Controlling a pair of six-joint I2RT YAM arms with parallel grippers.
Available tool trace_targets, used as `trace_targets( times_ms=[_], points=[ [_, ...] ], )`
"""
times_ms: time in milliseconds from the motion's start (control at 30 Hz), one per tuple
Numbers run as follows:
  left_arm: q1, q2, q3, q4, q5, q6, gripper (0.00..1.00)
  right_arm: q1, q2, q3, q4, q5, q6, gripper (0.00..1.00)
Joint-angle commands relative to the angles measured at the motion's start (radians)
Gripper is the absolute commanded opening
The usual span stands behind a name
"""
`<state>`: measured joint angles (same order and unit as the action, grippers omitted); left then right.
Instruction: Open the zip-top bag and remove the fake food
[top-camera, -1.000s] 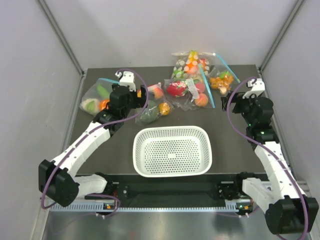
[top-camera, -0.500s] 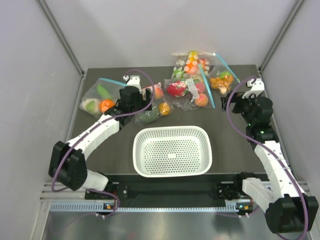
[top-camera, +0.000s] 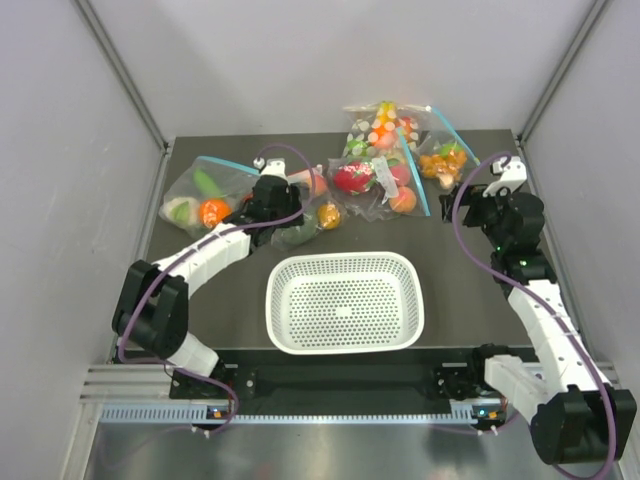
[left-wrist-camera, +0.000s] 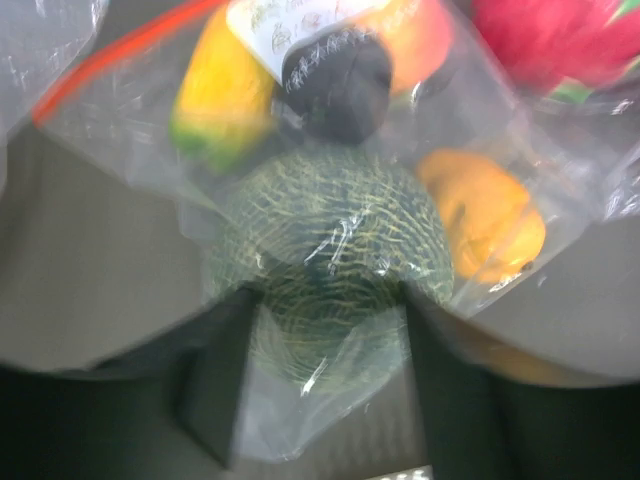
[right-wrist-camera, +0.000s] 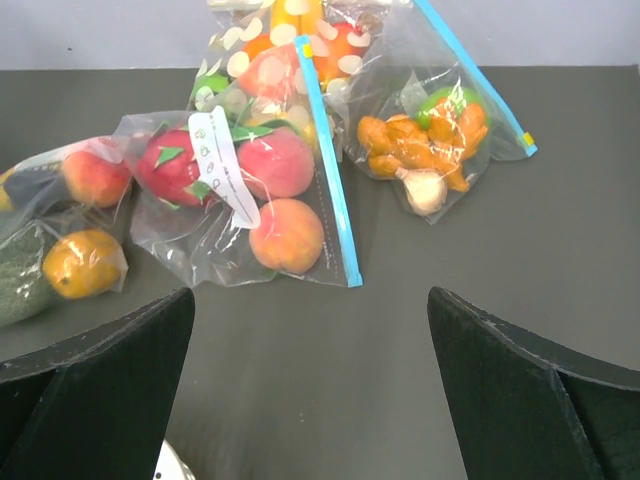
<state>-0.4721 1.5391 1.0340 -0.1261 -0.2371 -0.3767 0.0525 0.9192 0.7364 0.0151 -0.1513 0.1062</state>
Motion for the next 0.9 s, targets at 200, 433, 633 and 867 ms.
trace_targets(
  times_ms=[200, 433, 633, 867],
  points=[
    [0.004, 0.055, -0.014, 0.043, 0.113, -0.005, 0.17, 0.050, 0.049, 0.046, 0.031, -0.051, -0.022, 1.00],
    [0.004, 0.079, -0.020, 0.117, 0.232, -0.060, 0.00, 0.231, 0.153, 0.100, 0.006, -0.045, -0.043, 1.00],
    [0.000, 0.110, -0.012, 0.295, 0.375, -0.197, 0.00, 0.365, 0.263, 0.126, 0.065, -0.042, -0.010, 1.00],
    [-0.036, 0.222, 0.043, 0.459, 0.444, -0.341, 0.00, 0.457, 0.325, 0.123, 0.123, 0.033, 0.013, 1.00]
  ],
)
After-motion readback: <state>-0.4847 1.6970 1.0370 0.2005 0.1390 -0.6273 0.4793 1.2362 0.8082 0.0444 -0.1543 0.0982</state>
